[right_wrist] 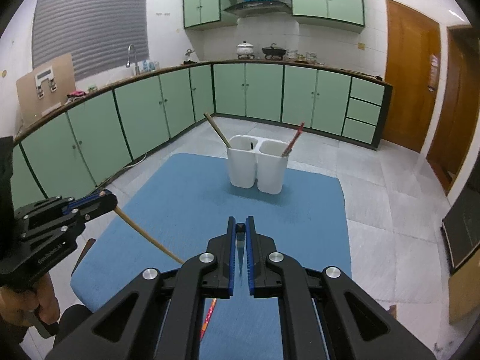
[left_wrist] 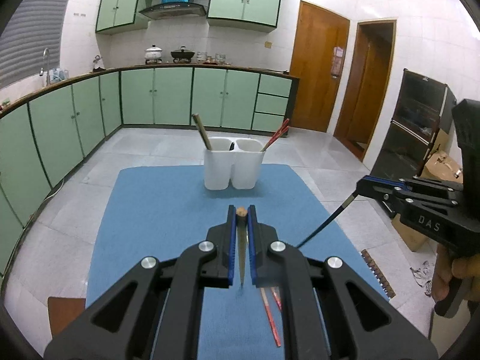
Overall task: Organize utensils
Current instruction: 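Lift both chopsticks and carry them over the white holder, then lower both chopsticks into the holder and open both tools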
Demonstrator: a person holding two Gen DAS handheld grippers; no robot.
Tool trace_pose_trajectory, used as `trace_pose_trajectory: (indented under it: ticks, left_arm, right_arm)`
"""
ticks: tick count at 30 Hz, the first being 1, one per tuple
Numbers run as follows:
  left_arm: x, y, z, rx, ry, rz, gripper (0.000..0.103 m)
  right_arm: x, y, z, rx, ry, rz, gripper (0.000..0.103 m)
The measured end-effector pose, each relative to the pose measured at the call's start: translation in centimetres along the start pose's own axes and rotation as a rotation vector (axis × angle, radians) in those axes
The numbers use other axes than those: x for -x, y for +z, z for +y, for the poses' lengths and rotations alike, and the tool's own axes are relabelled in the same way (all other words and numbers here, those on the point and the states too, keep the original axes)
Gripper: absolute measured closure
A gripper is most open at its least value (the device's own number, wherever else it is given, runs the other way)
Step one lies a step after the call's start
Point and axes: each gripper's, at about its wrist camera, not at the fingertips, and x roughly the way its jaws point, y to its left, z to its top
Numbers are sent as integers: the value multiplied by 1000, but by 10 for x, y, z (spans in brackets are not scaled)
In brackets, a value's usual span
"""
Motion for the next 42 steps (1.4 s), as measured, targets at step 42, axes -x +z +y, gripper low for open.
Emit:
trace_pose_trajectory:
  ticks: [42]
  left_arm:
    - [-140, 256, 4, -36, 90, -196, 97]
  right_arm:
    - [-99, 240, -83, -78, -56, -126, 97]
